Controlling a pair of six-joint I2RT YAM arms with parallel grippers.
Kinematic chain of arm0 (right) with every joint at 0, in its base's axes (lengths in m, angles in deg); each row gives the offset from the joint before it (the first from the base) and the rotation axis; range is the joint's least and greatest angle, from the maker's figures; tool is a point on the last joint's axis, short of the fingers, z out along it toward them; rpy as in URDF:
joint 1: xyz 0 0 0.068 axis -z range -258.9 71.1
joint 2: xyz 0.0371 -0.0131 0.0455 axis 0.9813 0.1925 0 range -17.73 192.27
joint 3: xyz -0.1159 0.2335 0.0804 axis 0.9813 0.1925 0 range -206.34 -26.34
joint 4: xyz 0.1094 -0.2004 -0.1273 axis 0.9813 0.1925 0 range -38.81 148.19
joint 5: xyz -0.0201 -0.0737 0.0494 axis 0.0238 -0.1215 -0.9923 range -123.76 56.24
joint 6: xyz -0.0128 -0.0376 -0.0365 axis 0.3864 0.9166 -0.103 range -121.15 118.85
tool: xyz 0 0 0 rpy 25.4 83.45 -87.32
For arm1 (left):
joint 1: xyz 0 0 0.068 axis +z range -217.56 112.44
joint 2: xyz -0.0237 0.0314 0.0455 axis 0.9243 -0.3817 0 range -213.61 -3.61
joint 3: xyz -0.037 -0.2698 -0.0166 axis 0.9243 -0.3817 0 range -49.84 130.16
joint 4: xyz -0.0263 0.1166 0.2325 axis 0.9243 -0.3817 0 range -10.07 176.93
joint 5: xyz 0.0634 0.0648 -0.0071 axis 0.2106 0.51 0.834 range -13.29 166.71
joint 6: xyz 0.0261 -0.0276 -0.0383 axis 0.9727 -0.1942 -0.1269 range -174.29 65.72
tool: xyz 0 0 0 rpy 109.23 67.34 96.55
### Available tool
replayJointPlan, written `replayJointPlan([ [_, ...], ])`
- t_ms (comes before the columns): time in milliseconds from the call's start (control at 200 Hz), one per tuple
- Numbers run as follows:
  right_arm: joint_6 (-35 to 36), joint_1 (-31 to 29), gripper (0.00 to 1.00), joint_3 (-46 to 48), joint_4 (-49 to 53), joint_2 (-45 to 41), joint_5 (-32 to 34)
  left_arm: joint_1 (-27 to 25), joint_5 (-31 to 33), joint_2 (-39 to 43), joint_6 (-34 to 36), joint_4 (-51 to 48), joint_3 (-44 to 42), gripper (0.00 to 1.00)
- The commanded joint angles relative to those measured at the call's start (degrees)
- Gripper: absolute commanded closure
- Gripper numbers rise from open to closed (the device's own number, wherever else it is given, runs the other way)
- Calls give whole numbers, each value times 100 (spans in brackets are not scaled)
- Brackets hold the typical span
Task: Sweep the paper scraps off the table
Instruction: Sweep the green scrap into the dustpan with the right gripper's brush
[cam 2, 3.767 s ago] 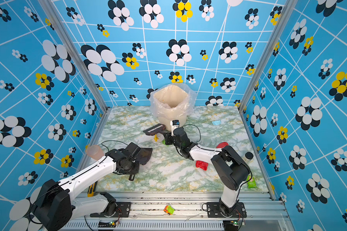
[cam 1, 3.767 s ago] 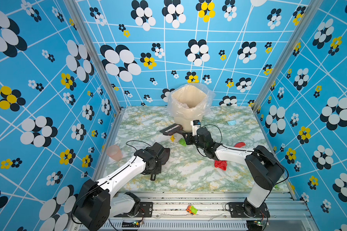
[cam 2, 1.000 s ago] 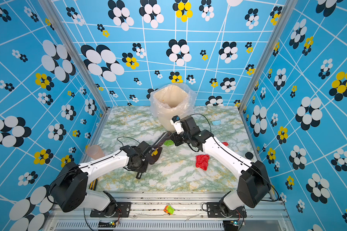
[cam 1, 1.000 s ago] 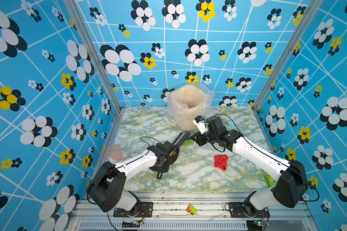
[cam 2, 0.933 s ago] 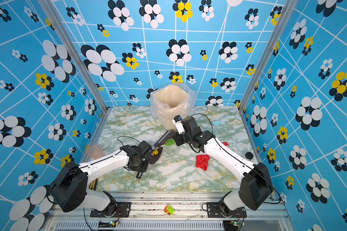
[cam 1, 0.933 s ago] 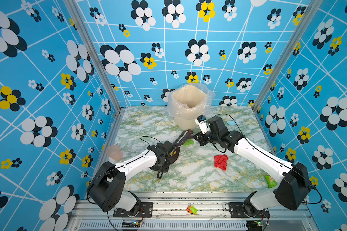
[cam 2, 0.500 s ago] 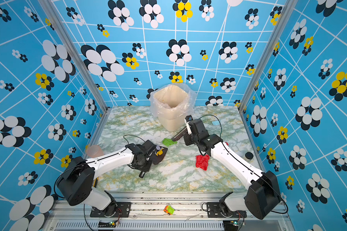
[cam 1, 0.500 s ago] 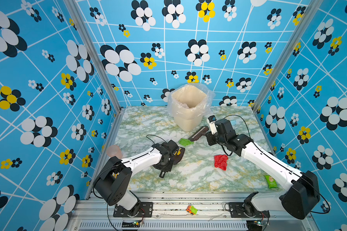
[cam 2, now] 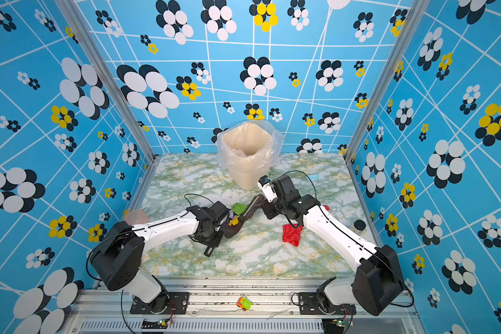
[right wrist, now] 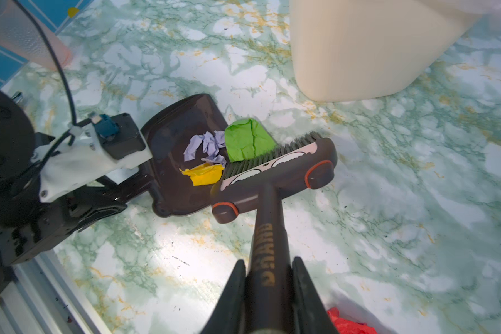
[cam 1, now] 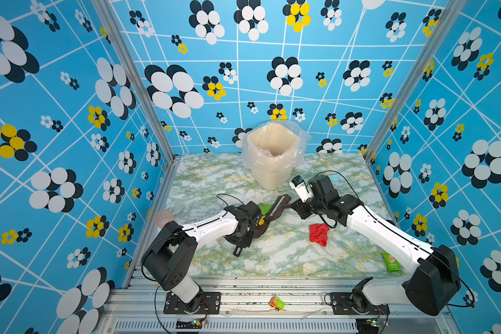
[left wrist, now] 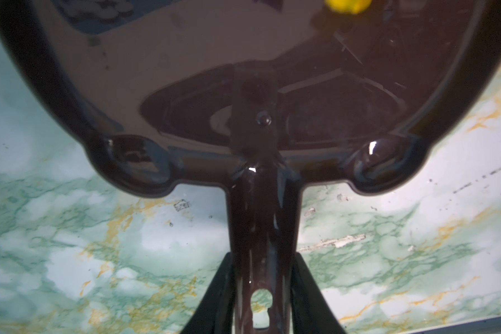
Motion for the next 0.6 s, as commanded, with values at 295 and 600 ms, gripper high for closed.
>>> replayJointPlan([
  [295, 114, 3, 100, 364, -325, -766, -170, -106, -180, -242, 213, -4, 249, 100],
  [600, -31, 156, 100, 862, -1324, -1412, 1733, -123, -233, -14, 284, -548, 353, 100],
])
